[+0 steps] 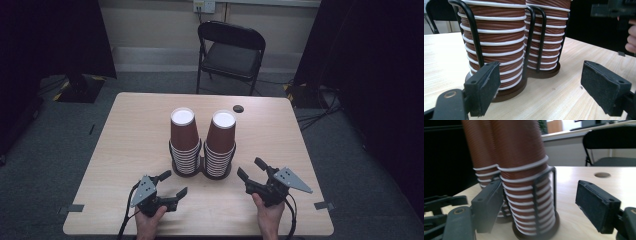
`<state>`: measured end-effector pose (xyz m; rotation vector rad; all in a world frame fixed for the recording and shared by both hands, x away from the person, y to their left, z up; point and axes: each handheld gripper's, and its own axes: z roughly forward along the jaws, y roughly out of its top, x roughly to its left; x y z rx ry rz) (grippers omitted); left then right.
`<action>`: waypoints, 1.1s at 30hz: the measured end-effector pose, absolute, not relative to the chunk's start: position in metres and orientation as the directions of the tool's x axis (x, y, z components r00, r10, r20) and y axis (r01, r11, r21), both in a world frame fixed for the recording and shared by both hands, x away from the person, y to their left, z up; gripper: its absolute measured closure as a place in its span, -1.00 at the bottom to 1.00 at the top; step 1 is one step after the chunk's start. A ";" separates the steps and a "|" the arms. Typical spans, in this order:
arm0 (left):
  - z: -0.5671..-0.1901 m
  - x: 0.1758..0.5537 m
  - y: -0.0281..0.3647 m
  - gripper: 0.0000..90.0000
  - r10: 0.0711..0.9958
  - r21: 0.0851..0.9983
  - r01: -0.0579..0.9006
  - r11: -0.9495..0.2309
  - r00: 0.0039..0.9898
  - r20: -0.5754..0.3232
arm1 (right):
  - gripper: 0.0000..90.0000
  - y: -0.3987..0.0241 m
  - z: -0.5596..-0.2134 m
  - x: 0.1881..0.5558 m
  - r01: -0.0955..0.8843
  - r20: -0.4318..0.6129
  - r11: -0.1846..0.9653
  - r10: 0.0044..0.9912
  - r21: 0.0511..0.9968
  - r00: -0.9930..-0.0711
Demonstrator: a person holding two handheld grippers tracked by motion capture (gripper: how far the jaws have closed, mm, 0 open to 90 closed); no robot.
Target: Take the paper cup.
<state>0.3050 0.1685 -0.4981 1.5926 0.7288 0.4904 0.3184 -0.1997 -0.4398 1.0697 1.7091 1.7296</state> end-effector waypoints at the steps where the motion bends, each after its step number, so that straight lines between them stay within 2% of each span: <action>1: -0.498 0.305 0.168 -0.65 0.698 0.983 0.176 -0.046 0.710 -0.095 | -0.54 -0.198 -0.437 0.319 0.163 0.182 -0.106 0.792 0.981 -0.583; 5: -0.498 0.304 0.168 -0.65 0.699 0.983 0.176 -0.045 0.709 -0.095 | -0.53 -0.196 -0.427 0.323 0.143 0.180 -0.117 0.779 0.983 -0.601; 11: -0.498 0.305 0.168 -0.65 0.705 0.983 0.178 -0.047 0.703 -0.094 | -0.50 -0.192 -0.413 0.328 0.117 0.116 -0.058 0.795 0.991 -0.595; 13: -0.498 0.305 0.168 -0.65 0.706 0.983 0.177 -0.046 0.702 -0.094 | -0.49 -0.190 -0.408 0.332 0.121 0.078 -0.008 0.806 0.993 -0.587; 16: -0.498 0.304 0.168 -0.65 0.706 0.983 0.177 -0.045 0.702 -0.093 | -0.45 -0.187 -0.402 0.339 0.149 0.087 0.005 0.790 0.989 -0.607; 22: -0.498 0.305 0.168 -0.65 0.704 0.983 0.170 -0.063 0.706 -0.077 | -0.71 -0.180 -0.383 0.354 0.173 0.111 0.000 0.768 0.985 -0.631; 33: -0.498 0.302 0.165 -0.65 0.712 0.985 0.158 -0.074 0.699 -0.059 | -0.71 -0.163 -0.353 0.378 0.146 0.101 0.000 0.727 0.989 -0.679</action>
